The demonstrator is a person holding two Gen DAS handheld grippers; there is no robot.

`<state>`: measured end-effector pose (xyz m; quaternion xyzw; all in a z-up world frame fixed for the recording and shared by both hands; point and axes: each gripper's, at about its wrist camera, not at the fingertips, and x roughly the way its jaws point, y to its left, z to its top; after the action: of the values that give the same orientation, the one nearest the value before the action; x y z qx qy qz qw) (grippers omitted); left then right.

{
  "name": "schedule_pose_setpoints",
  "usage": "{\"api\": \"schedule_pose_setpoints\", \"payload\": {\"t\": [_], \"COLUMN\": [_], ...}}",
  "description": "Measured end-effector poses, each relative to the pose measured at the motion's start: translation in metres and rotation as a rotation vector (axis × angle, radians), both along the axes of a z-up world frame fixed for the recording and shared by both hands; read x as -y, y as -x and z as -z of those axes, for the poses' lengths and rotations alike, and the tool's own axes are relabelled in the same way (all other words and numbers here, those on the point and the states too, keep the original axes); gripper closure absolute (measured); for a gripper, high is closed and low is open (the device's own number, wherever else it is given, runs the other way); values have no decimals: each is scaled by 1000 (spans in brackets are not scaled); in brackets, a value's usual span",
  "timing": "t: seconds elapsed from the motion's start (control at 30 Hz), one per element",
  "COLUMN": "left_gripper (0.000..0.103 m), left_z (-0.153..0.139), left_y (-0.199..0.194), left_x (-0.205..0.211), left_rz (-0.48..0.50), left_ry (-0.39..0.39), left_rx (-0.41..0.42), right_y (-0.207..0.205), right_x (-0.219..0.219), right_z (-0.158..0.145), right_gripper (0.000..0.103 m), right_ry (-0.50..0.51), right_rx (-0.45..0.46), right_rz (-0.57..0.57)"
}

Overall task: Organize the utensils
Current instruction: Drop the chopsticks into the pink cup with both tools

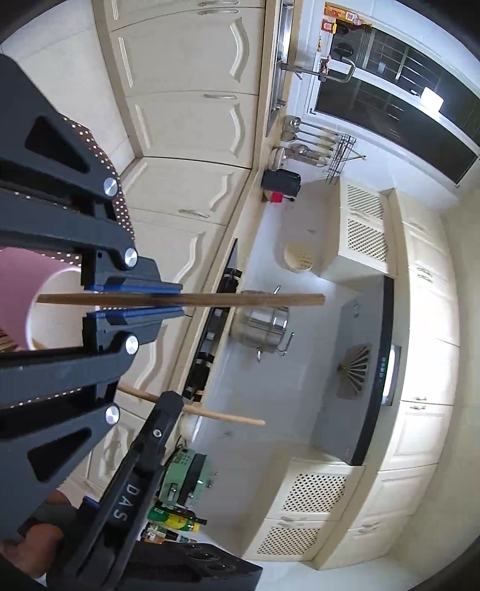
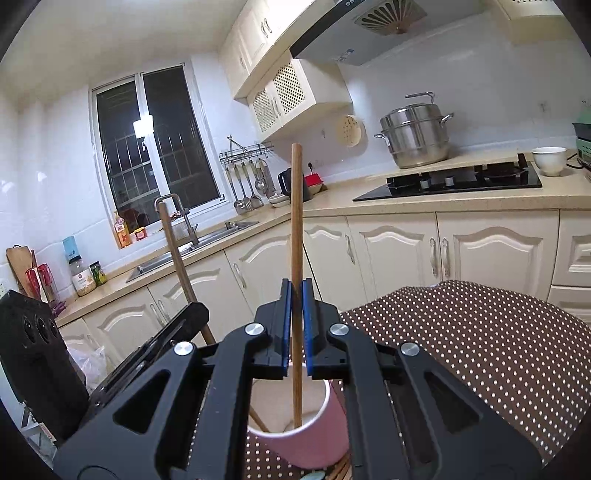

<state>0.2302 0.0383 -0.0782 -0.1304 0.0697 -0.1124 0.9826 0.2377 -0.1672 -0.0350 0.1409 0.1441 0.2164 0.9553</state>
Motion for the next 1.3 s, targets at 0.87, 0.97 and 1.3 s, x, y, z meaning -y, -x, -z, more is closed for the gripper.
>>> {"api": "schedule_pose_setpoints", "payload": {"t": [0.87,0.97,1.3], "left_gripper": [49,49,49], "left_z": [5,13,62], "left_y": [26,28,27], "left_x": [-20,-19,-7], "left_rz": [45,58,143], "left_ry": [-34,-53,-67], "left_rx": [-396,-482,-806], "right_y": [24,29,47], "right_x": [-4,0,26], "right_z": [11,8,18], "right_gripper": [47,47,42], "right_ry": [48,42,123], "right_rx": [-113,-119,-188], "right_rz": [60,64,97]}}
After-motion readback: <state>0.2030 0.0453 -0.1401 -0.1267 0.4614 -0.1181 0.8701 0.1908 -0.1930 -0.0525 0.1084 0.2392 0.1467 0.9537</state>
